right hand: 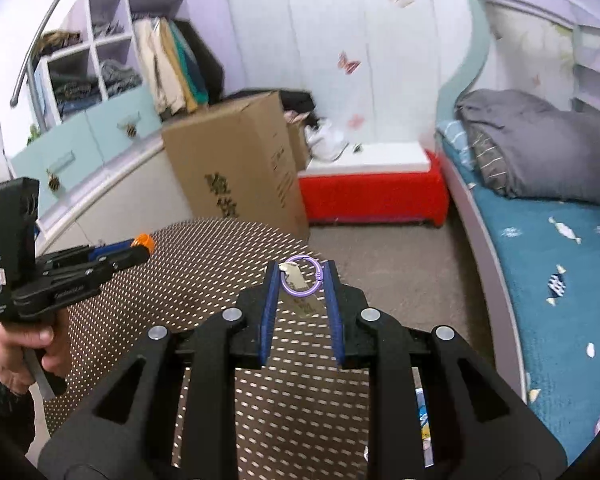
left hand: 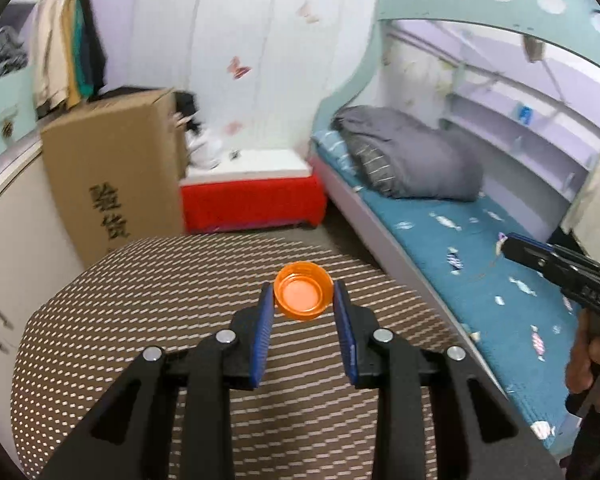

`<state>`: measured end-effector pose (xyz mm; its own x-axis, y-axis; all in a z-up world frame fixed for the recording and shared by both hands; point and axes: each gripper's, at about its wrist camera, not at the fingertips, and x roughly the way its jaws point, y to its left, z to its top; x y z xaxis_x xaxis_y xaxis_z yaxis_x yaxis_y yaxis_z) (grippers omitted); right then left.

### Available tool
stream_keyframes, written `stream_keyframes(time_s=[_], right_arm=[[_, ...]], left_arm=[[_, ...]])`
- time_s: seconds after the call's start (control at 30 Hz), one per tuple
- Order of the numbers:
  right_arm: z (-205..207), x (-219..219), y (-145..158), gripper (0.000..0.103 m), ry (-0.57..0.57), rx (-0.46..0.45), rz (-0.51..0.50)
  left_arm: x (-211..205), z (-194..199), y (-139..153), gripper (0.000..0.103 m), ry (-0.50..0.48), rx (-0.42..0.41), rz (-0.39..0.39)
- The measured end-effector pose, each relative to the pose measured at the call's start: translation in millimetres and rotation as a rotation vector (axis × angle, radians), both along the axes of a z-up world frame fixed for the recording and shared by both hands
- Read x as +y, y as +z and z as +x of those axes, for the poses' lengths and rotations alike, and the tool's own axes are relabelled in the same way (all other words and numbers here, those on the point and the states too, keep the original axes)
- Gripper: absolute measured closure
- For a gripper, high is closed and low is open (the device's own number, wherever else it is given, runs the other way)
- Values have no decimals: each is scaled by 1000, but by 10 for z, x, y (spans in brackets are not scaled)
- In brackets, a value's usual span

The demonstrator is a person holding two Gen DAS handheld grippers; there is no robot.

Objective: Collect trash
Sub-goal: 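Carry both items to the wastebasket and open both tools to drop them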

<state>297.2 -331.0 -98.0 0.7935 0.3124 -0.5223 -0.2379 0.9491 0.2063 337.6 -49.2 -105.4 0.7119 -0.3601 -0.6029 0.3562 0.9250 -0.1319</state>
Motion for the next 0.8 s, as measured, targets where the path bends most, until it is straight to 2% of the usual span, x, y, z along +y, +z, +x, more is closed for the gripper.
stream_keyframes(time_s=[0.23, 0.43, 0.63, 0.8], right_arm=[[-313, -803, 216, 81, -133, -57, 45], [-466, -1430, 182, 81, -252, -47, 86], [-414, -1792, -121, 81, -311, 26, 126], [-247, -2018, -704, 80, -344, 163, 185]], left_arm=[[-791, -196, 207, 74, -137, -29, -26], [-1405, -234, 219, 74, -240, -15, -37], [-1951, -224, 76, 74, -316, 34, -27], [-2317, -187, -179, 74, -366, 95, 14]])
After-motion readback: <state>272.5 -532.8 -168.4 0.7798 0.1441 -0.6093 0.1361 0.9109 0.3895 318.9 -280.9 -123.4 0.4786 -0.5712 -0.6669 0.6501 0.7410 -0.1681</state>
